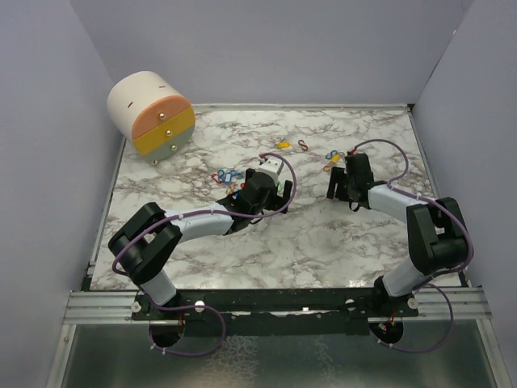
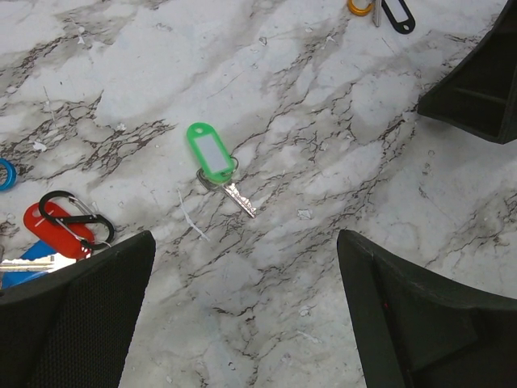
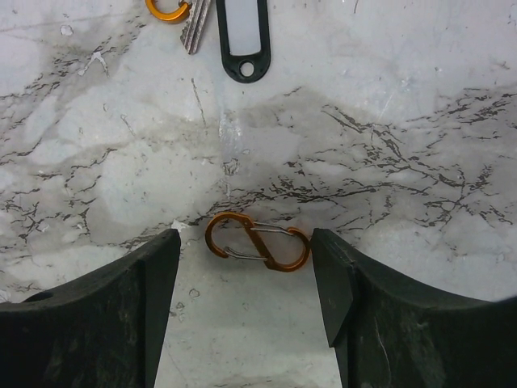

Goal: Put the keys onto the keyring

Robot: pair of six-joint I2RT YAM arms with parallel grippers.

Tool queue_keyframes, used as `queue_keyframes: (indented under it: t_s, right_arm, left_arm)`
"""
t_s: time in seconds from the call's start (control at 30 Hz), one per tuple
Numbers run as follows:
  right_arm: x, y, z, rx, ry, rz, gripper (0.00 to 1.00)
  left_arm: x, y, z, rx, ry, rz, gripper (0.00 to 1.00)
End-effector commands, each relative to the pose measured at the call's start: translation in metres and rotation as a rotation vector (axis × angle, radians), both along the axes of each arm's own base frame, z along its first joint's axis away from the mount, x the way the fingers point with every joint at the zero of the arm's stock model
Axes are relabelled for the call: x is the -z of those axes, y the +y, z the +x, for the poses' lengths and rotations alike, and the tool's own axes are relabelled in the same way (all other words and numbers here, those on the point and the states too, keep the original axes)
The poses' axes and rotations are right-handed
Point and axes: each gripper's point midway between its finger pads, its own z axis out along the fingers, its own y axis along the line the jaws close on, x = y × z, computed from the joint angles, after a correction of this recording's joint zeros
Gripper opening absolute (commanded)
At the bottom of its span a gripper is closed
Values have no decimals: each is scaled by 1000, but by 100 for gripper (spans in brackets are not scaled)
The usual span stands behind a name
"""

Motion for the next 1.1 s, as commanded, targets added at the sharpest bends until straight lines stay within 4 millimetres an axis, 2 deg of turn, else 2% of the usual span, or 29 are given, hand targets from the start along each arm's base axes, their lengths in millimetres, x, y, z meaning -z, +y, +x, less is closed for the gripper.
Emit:
queue_keyframes:
  t_s: [0.0,0.23,0.73,0.97,1.07]
  right_arm:
    - [8,8,1,-20,6,45,67]
    - [6,12,-3,-39,0,71,67]
    - [1,32,-25,-118,1,158,69]
    - [9,21,-22,-76,25,79,69]
    - [13,19,-20,-66,38,52,65]
  left_arm:
    - [-8,5,1,-10,-18,-12,97]
    - [-7,7,1,-13,-15,-13,97]
    - [-6,10,3,-18,-14,-9,97]
    - [-6,10,3,-19,-14,-10,97]
    - [-5,10,3,-19,-13,-9,97]
